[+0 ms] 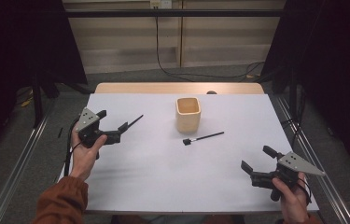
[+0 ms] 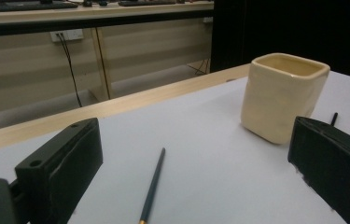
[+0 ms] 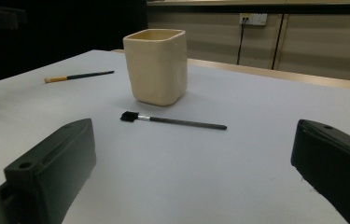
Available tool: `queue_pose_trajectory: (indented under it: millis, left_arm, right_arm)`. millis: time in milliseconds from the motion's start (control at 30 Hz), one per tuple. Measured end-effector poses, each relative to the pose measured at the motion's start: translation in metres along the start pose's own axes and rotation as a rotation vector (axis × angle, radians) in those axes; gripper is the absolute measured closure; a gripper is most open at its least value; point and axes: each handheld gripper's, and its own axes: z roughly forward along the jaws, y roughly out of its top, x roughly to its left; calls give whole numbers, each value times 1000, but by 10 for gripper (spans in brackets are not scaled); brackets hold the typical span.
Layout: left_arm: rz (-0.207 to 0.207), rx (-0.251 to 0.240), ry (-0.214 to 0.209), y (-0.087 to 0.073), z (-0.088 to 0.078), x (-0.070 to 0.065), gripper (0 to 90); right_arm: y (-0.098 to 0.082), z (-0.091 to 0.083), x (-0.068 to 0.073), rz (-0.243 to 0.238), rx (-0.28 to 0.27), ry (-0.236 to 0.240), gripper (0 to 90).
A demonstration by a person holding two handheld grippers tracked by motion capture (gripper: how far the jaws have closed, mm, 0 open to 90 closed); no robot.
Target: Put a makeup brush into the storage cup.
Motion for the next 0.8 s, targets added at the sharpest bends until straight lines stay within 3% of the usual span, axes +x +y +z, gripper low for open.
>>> queue_pose_trajectory:
  millis: [367, 467, 533, 633, 667, 733, 800]
  left_arm:
    - [7, -10, 24, 17, 17, 12, 27]
    - [21, 7, 38, 21, 25, 17, 28]
    - [12, -10, 53, 24, 28, 22, 29]
    - [16, 10, 58, 27, 32, 26, 28]
    - [6, -8, 59, 30, 36, 29, 29]
    - [17, 18, 52, 35, 41, 31, 55]
    - [25, 4, 61, 37, 46, 32, 58]
  right_arm:
    - [0, 0, -1, 11, 2, 1, 0]
    - [-1, 0, -1, 9, 1, 1, 0]
    - [0, -1, -1, 8, 2, 1, 0]
    - [0, 0, -2, 13, 4, -2, 0]
    - [-1, 0, -2, 16, 7, -3, 0]
    - [-1, 0, -2, 19, 5, -2, 0]
    - [-1, 0, -2, 18, 5, 0, 0]
